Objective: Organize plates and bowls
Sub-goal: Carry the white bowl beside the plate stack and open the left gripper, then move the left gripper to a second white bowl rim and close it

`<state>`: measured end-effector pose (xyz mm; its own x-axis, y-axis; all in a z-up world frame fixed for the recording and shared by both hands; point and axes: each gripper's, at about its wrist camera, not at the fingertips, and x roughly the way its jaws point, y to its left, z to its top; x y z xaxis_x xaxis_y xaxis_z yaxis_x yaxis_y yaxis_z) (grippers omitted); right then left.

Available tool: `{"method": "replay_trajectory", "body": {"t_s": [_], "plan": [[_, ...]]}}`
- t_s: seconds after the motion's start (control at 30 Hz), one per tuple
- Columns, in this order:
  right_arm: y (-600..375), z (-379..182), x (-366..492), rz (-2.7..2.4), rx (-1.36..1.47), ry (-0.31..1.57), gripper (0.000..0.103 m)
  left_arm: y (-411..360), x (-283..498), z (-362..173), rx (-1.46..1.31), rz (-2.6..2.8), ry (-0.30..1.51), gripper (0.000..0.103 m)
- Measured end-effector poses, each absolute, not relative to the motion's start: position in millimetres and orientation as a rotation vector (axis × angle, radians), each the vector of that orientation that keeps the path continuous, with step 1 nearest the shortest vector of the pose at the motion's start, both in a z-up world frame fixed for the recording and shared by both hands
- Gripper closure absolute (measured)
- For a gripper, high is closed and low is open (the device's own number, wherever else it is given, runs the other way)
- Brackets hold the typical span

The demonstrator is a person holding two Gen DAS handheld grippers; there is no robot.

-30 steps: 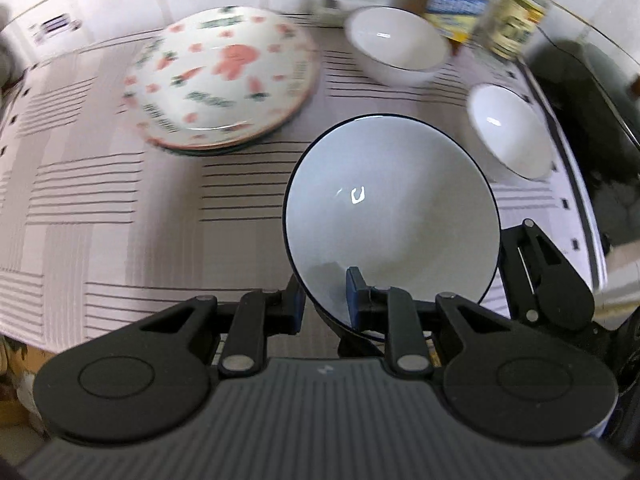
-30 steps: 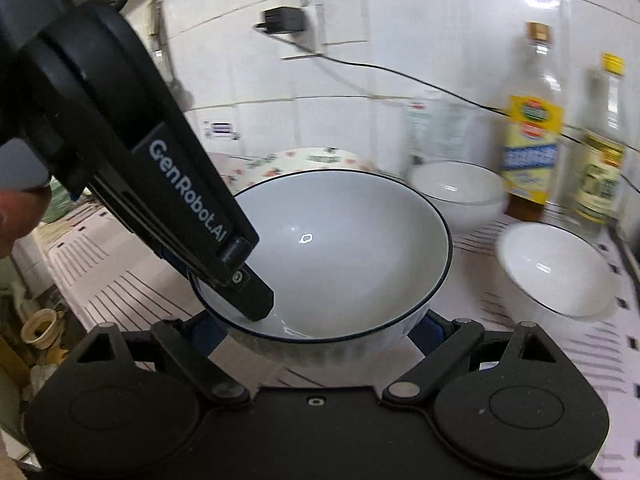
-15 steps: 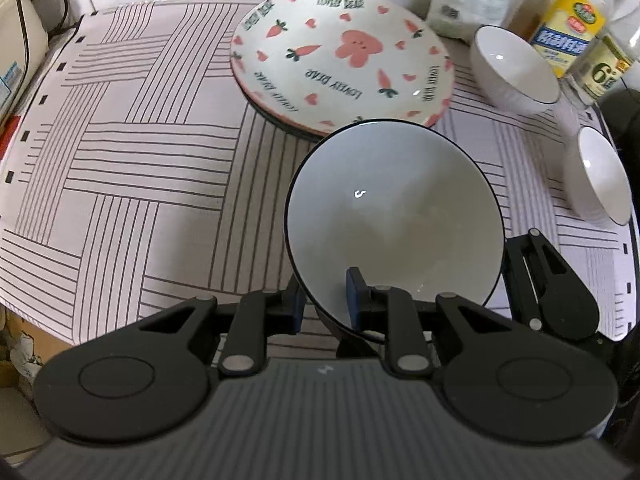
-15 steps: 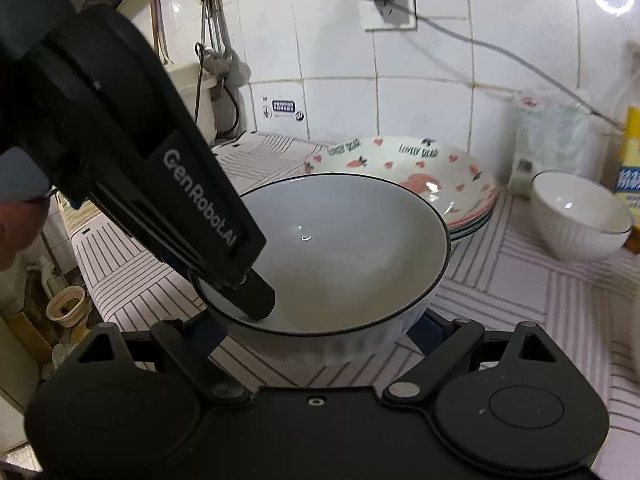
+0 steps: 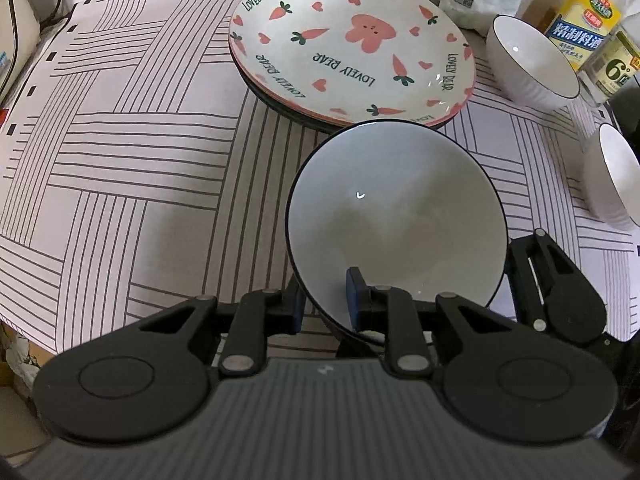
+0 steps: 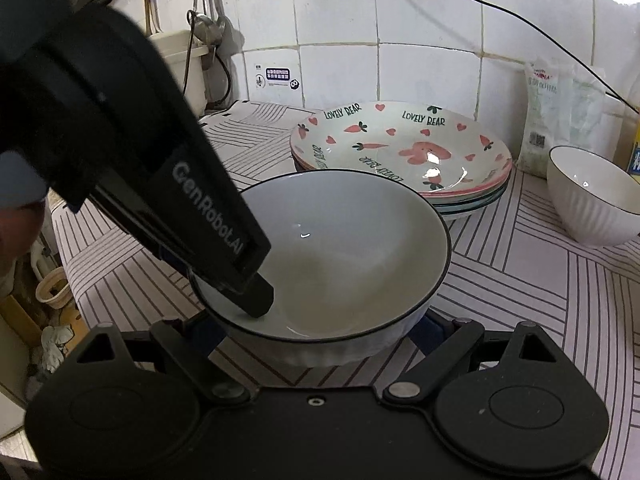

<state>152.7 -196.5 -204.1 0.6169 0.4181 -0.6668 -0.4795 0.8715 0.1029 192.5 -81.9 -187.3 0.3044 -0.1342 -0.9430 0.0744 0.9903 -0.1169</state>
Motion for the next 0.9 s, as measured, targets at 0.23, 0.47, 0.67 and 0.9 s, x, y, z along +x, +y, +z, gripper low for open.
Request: {"method": "replay_trajectory", "body": {"t_s": [0.23, 0.47, 0.67, 0.9], "plan": [[-201.4, -194.0, 147.8, 0.492, -0.069, 0.794, 0.008, -81.2, 194.1, -183.8, -0.076, -0.093, 1.293, 0.071], [-236.2, -160.8, 122.9, 0.467, 0.005, 0.77, 0.008, -85.0, 174.5, -138.3, -0.034, -0.031, 1.24, 0.062], [-274.4, -121.9, 106.6, 0.381, 0.028, 0.715, 0.008, -108.6, 163.4, -91.2, 0.018, -0.087, 1.156, 0.057], [-331.4, -95.0, 98.4, 0.196, 0.053, 0.711, 0.011, -155.5, 163.0, -62.3, 0.024, -0.177, 1.101, 0.056]]}}
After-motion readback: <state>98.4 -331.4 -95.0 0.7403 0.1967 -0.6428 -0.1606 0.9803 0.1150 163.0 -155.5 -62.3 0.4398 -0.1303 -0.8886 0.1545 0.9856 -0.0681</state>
